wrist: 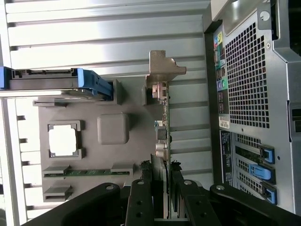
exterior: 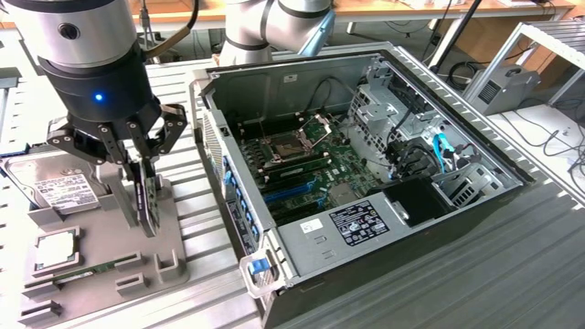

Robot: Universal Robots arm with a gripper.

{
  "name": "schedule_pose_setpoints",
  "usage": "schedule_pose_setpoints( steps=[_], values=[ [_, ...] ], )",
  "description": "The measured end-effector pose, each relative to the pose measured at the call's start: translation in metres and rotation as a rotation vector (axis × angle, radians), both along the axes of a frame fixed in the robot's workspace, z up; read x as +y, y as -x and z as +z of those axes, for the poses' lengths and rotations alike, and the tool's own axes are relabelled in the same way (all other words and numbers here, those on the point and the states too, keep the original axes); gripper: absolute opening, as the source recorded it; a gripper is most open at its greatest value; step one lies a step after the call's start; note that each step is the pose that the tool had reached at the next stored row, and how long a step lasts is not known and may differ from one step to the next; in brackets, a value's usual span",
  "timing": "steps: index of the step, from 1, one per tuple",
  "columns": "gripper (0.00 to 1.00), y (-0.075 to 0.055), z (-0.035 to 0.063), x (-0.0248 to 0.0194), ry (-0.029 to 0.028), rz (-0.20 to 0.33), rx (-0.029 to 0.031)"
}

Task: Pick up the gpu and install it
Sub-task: 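Pick up the gpu and move the gpu toward the slot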

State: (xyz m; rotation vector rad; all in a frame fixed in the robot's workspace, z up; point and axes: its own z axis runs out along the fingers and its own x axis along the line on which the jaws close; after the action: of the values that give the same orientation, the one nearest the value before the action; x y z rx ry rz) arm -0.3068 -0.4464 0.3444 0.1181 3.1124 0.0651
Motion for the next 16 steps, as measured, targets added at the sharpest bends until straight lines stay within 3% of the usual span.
schedule_pose_setpoints(
  steps=[16],
  values=[
    [0.27, 0.0, 0.0043, 0.0, 0.0, 0.0, 0.0001]
  ],
)
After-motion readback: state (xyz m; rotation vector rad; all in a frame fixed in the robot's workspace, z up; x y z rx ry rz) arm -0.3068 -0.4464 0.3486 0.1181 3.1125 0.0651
